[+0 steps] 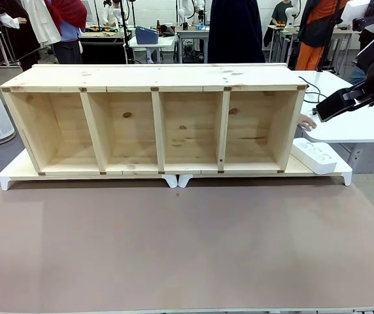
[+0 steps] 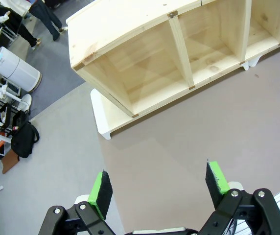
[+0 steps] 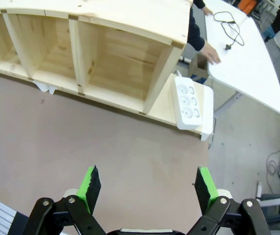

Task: Perform cable management.
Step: When the cord part of the Power Cable appears at the lower middle area of the table and stops, grasp the cord part of the Power Cable.

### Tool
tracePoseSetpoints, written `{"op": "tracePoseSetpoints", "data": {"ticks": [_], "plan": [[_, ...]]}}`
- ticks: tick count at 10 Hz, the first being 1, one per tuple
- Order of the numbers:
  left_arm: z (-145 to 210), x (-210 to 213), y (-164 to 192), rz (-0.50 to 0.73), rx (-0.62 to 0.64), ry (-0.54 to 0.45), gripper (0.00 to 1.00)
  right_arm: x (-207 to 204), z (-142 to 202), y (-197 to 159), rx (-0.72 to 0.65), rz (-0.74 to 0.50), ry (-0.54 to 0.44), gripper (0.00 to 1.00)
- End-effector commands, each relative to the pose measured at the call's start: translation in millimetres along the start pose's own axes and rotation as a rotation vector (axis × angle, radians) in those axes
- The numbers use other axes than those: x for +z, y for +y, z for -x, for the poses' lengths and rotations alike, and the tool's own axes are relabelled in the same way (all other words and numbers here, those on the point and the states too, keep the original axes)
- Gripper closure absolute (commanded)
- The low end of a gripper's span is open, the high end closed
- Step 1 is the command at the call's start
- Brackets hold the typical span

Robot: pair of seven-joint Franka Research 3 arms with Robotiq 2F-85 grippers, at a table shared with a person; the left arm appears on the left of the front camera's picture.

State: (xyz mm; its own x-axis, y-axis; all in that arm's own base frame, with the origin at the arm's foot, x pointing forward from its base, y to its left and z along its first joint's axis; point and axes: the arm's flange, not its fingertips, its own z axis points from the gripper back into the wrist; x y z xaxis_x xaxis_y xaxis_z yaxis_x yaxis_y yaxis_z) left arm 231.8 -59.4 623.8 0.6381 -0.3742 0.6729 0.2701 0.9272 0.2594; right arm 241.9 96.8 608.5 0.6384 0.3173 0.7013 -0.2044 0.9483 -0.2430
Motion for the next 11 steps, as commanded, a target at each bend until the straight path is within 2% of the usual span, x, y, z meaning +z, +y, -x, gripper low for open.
{"op": "tracePoseSetpoints", "data": {"ticks": [1, 11], "plan": [[-0.4, 1.2, -0.1, -0.003, 0.0, -0.004, 0.0, 0.1, -0.2, -0.1, -0.001, 0.0, -0.002, 0.0], [-0.4, 1.2, -0.1, -0.003, 0.0, -0.004, 0.0, 0.1, -0.2, -0.1, -0.001, 0.0, -0.002, 0.0]]}}
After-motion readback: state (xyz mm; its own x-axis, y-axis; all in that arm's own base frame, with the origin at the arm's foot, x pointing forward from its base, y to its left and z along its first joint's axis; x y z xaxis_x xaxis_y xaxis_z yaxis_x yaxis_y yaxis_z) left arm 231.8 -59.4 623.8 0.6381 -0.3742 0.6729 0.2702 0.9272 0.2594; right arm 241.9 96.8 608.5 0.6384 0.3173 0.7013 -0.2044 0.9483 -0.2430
